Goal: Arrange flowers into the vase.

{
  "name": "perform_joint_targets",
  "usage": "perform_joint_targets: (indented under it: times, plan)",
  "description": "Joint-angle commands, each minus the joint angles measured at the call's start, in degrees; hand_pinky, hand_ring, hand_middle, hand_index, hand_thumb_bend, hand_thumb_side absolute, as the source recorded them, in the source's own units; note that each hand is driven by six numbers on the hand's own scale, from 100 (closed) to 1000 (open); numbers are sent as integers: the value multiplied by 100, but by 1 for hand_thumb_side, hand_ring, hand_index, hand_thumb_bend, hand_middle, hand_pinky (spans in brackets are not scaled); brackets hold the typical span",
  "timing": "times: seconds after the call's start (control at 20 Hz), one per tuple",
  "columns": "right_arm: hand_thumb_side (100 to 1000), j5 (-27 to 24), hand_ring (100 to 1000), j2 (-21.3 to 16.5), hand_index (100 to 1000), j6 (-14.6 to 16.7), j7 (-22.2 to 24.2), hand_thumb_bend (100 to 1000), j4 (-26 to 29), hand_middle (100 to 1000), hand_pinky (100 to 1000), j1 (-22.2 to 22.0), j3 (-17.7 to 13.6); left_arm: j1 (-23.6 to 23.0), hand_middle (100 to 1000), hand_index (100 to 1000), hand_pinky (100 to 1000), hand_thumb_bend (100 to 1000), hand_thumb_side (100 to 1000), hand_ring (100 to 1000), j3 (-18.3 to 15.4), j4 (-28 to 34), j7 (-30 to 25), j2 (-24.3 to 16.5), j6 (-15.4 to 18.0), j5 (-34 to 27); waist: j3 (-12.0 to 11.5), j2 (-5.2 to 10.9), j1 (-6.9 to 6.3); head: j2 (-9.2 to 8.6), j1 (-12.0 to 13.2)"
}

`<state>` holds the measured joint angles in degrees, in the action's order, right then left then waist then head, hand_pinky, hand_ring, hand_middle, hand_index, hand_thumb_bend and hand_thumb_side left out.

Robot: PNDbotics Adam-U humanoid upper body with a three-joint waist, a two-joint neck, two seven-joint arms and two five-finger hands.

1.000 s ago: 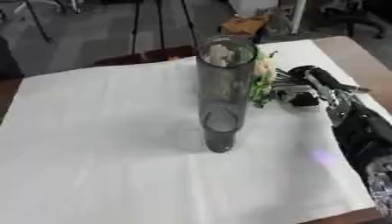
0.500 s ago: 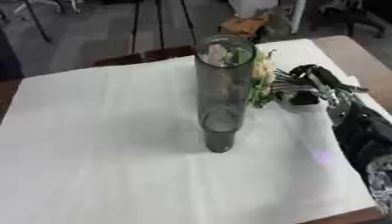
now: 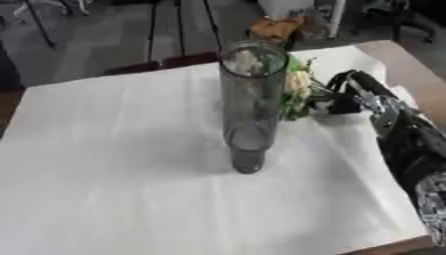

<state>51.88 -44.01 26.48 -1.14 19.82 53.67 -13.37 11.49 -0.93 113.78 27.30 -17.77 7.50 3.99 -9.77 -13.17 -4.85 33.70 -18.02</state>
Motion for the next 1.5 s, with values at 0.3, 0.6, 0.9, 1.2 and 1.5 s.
perform_joint_targets:
  times: [0.3, 0.6, 0.9, 1.2, 1.5]
  plan:
    - [567, 105, 843, -38, 889, -95, -74, 617, 140, 781, 793, 45, -87, 29, 654, 836, 707, 514, 967, 669, -33, 81, 4, -100, 5, 10, -1, 60, -8, -43, -13]
    - [545, 121, 907, -43, 928, -229, 21, 635, 28, 857, 866, 33, -41, 35, 654, 835, 707, 514, 968, 668, -31, 81, 5, -99, 6, 12, 6, 55, 3, -41, -21]
    - [487, 110, 918, -96, 923, -266, 468, 599, -479, 873, 894, 4, 240, 34, 653, 835, 707, 516, 968, 668, -27, 81, 1, -107, 7, 11, -21, 57, 9, -40, -33]
    - [383, -83, 912, -194, 899, -133, 962, 517, -737, 868, 893, 28, 432, 34, 652, 835, 708, 517, 968, 668, -21, 81, -8, -110, 7, 9, -16, 66, 13, -31, -46]
    - [340, -29, 907, -197, 888, -192, 1141, 494, -643, 863, 896, 11, 437, 23, 652, 835, 708, 517, 968, 668, -23, 81, -9, -114, 6, 8, -39, 79, 0, -32, -66]
